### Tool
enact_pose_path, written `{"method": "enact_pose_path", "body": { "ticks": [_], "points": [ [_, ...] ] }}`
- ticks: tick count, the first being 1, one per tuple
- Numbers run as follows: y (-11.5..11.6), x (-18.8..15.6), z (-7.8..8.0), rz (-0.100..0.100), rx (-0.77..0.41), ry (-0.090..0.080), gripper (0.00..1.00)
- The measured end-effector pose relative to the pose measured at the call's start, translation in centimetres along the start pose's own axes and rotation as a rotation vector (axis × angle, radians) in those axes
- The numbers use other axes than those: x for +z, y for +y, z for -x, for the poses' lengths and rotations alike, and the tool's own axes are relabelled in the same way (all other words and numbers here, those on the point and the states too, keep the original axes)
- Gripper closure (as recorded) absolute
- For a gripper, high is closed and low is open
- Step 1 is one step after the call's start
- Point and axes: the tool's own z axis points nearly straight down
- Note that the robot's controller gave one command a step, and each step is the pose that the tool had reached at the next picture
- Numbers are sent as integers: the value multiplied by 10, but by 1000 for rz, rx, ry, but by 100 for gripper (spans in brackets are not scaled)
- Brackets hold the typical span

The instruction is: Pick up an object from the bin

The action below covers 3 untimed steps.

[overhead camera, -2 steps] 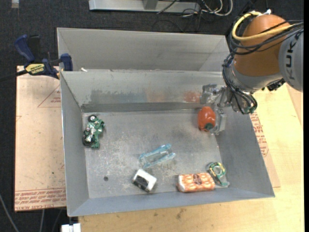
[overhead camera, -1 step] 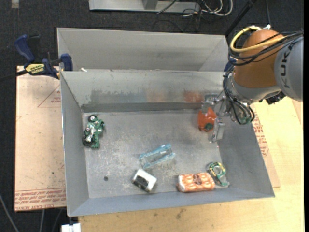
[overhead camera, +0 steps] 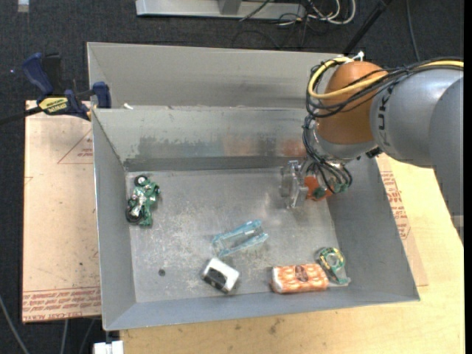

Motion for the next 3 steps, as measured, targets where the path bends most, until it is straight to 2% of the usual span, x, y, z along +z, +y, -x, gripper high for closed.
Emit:
{"method": "enact_pose_path", "body": {
  "ticks": [1, 2, 3],
  "points": [
    [0, 0, 0, 0, 0, 0, 0],
    [0, 0, 0, 0, -1, 0, 0],
    [-6, 0, -29, 1, 82, -3, 0]
  ]
}}
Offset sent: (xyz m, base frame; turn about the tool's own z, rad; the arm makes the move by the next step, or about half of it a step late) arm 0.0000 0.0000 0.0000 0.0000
